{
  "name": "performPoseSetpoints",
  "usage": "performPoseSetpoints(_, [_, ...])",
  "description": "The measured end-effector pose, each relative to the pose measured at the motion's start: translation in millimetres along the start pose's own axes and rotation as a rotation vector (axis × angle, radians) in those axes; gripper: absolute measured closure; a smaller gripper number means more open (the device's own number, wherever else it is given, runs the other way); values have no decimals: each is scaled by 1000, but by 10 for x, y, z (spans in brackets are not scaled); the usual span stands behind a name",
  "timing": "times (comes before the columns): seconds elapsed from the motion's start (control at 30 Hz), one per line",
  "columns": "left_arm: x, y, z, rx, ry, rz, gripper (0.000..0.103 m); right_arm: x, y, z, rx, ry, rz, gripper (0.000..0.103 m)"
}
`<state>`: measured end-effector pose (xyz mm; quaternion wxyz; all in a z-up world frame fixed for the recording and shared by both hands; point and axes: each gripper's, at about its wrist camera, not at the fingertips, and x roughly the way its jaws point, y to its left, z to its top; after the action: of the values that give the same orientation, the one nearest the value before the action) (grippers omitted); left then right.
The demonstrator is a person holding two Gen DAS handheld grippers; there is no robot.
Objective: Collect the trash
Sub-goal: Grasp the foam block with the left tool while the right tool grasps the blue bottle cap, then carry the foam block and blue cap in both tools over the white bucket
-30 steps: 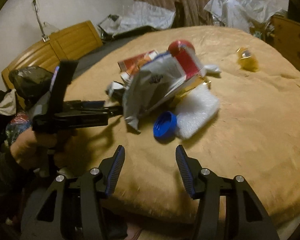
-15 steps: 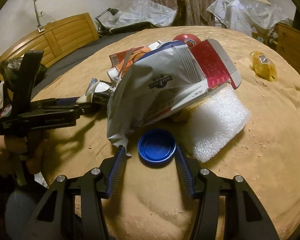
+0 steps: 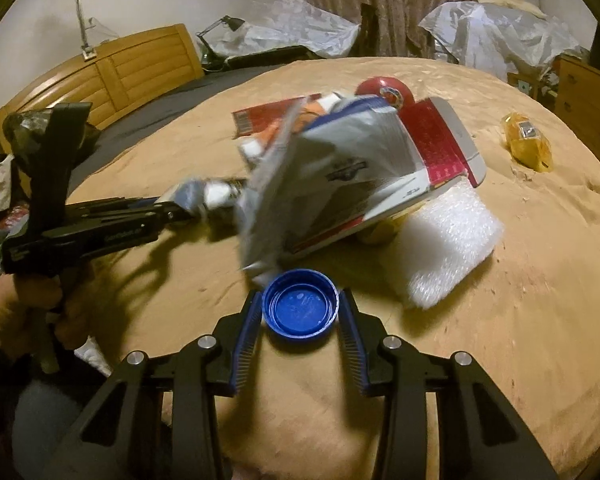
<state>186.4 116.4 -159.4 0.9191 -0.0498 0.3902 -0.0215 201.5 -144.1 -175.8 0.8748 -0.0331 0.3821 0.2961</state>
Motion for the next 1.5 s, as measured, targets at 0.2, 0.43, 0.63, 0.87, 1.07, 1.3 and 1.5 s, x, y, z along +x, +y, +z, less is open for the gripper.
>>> performPoseSetpoints(0.2, [-396, -1, -78, -18, -60, 40, 74, -528, 222, -108, -21, -85, 1, 62])
performPoseSetpoints(0.43, [-1262, -528, 49, 25, -244, 18, 74, -1367, 338, 48, -50, -304, -120, 62])
performPoseSetpoints(0.63, [-1785, -937, 150, 33, -391, 38, 74, -1973, 307, 169, -46, -448, -217, 62])
performPoseSetpoints(0.87, [-1999, -1228, 178, 42, -482, 100, 74, -2326, 273, 206, -21, -507, -265, 62])
performPoseSetpoints(1.07, [-2021, -1320, 151, 57, -480, 98, 74, -2466, 294, 209, -28, -518, -270, 62])
performPoseSetpoints(1.3, [-2038, -1368, 177, 72, -483, 80, 74, -2587, 296, 208, -24, -520, -284, 62])
performPoseSetpoints(1.5, [-2039, -1605, 234, 103, -487, 34, 74, -2888, 114, 99, 0, -527, -323, 62])
